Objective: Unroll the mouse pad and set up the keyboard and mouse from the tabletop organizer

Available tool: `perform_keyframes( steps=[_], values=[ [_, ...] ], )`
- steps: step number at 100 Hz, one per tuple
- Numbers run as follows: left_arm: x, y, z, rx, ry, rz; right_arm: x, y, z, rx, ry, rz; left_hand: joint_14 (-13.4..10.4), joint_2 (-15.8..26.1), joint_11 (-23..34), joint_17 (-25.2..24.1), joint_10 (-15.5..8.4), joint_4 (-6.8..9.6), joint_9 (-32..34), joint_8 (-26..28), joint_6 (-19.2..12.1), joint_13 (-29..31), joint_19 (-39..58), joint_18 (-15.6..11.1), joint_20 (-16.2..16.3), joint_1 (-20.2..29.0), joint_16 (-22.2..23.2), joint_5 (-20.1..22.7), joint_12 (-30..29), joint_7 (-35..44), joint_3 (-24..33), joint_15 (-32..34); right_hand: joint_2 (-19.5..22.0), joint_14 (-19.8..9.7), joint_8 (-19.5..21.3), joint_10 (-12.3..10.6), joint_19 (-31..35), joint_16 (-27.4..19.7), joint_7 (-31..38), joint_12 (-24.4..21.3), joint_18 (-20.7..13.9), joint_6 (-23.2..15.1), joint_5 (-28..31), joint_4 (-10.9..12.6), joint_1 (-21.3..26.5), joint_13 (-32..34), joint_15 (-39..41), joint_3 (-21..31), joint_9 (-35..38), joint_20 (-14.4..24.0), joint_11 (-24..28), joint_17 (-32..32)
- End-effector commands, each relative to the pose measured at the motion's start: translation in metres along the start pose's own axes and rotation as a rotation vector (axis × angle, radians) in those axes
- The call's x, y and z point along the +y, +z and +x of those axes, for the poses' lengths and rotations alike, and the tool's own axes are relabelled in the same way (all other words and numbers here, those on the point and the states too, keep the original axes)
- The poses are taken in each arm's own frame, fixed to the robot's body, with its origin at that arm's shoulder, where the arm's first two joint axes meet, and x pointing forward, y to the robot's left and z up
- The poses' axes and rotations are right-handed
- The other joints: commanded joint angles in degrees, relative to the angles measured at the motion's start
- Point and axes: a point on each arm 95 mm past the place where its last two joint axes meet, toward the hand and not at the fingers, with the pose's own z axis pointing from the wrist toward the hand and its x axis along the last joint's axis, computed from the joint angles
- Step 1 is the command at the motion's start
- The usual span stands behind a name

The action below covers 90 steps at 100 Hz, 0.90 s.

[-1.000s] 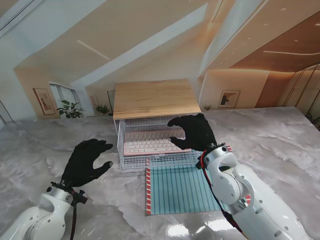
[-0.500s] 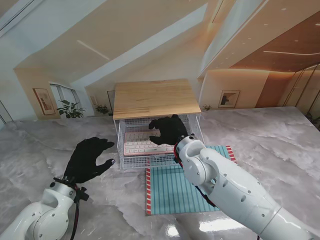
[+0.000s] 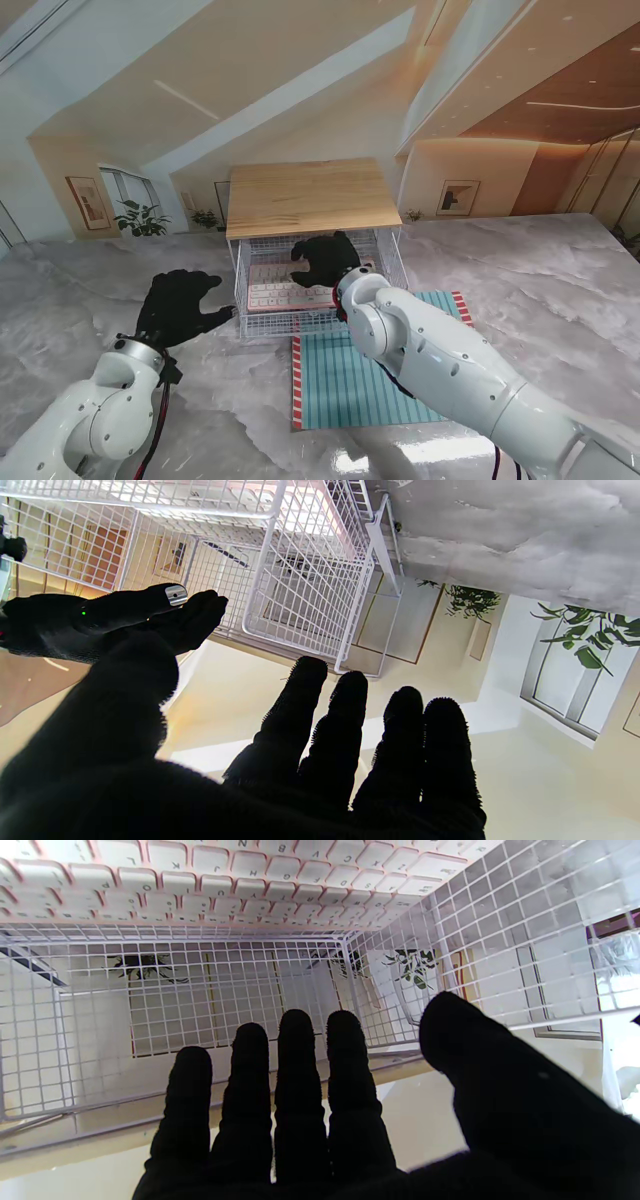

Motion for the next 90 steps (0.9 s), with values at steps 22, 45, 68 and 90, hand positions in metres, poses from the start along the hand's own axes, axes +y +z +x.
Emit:
perform_keyframes(
  steps=[22,45,68,90],
  values=[
    [-0.007,0.023,0.011,-0.024,0.022,-0.026,-0.011,0.013,0.004,-0.009,-0.005,0.028,7.8,2.0,0.8,0.0,5.4,2.10,6.6,-0.5,3.9,7.8,12.5,5.1,6.3,-2.7,1.9,5.9,0.8,0.1,-5.3,4.8,2.1,0.5,-1.4,0.3,-0.4,-0.4,0.5,0.5,-2.2,1.7,-5.7,1.3,-1.1,-5.9,-0.5,-0.1,-7.4,-2.0,0.8,-3.1],
    [-0.006,0.037,0.011,-0.046,0.052,-0.041,-0.016,0.020,0.004,-0.019,-0.014,0.050,10.4,1.3,2.0,4.8,7.7,2.83,12.0,0.1,4.8,14.4,16.9,9.2,9.1,-3.0,3.4,9.6,1.4,1.7,-5.4,8.1,2.0,0.4,-1.9,0.2,-0.3,-0.4,1.0,0.4,-2.2,1.6,-6.0,1.3,-1.1,-6.1,-0.4,-0.2,-7.7,-2.1,0.9,-3.3],
    [-0.004,0.046,0.013,-0.057,0.080,-0.061,-0.021,0.031,0.003,-0.058,-0.027,0.074,11.6,-1.3,3.6,9.9,8.8,5.21,16.7,1.4,4.9,20.3,19.7,12.3,12.0,-2.0,4.6,11.8,2.2,4.4,-2.0,10.5,1.9,1.1,-2.3,1.1,-0.4,-0.5,1.3,0.5,-2.4,2.4,-9.7,1.6,-1.5,-8.3,-0.8,0.1,-11.8,-2.2,1.2,-3.8],
    [-0.001,0.052,0.013,-0.060,0.114,-0.087,-0.025,0.039,0.003,-0.079,-0.028,0.090,12.0,-5.8,6.4,19.0,9.0,6.57,23.7,3.3,4.5,29.4,23.5,16.0,16.3,-2.5,5.8,14.4,3.4,8.7,5.8,14.7,2.7,1.4,-2.8,1.4,-1.0,-0.9,1.9,0.5,-2.8,3.5,-14.0,1.7,-1.8,-11.2,-1.4,0.2,-16.5,-2.7,1.9,-5.3]
  ],
)
